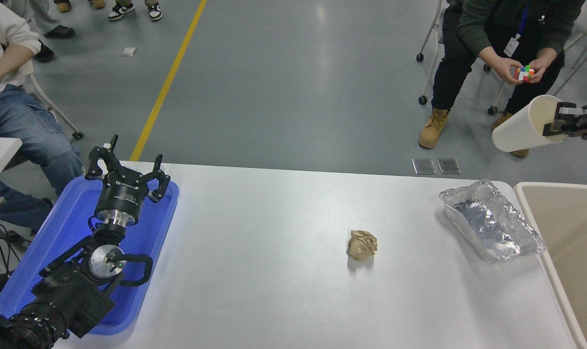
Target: Pick up paper cup place in dustbin
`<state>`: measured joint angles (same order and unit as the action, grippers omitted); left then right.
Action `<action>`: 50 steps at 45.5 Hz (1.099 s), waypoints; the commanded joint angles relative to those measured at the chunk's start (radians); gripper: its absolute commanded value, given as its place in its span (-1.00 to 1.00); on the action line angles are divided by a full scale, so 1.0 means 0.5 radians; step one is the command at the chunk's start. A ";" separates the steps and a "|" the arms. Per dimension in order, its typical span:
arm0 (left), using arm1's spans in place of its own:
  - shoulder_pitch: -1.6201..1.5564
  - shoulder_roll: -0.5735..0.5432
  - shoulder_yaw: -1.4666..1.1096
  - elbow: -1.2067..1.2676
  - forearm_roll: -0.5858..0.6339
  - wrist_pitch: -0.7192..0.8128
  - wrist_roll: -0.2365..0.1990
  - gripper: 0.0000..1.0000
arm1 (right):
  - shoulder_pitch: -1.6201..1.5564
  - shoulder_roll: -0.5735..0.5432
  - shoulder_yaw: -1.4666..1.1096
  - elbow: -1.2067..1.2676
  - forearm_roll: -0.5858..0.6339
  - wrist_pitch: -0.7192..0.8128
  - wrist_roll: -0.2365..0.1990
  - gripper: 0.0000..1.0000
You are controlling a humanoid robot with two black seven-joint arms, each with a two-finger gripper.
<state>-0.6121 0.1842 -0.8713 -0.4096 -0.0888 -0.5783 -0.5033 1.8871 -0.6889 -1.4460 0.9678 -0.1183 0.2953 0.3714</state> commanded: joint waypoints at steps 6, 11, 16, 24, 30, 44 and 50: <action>0.000 0.000 0.000 0.000 0.000 0.000 0.000 1.00 | -0.792 -0.043 0.069 -0.552 0.592 -0.443 -0.114 -1.00; 0.000 0.000 0.000 0.000 0.000 0.000 0.000 1.00 | -1.006 -0.046 0.174 -0.671 0.651 -0.560 -0.197 -1.00; 0.000 0.000 0.000 0.000 0.000 0.000 0.000 1.00 | -1.255 -0.046 0.345 -0.834 0.660 -0.655 -0.298 -1.00; 0.000 0.000 0.000 -0.003 0.000 0.000 0.000 1.00 | -1.651 -0.046 0.624 -1.089 0.660 -0.784 -0.482 -1.00; 0.000 0.000 0.000 0.000 0.000 0.000 0.000 1.00 | -1.887 -0.040 0.870 -1.245 0.648 -0.839 -0.574 -1.00; 0.000 0.000 0.000 0.000 0.000 0.000 0.000 1.00 | -2.344 0.037 1.321 -1.469 0.617 -1.008 -0.608 -1.00; 0.000 0.000 0.000 0.000 0.000 0.000 0.000 1.00 | -2.541 0.166 1.566 -1.610 0.494 -1.011 -0.608 -1.00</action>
<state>-0.6120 0.1841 -0.8713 -0.4097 -0.0891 -0.5783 -0.5031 0.8037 -0.6782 -0.8630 0.2771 0.1867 -0.1752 0.0828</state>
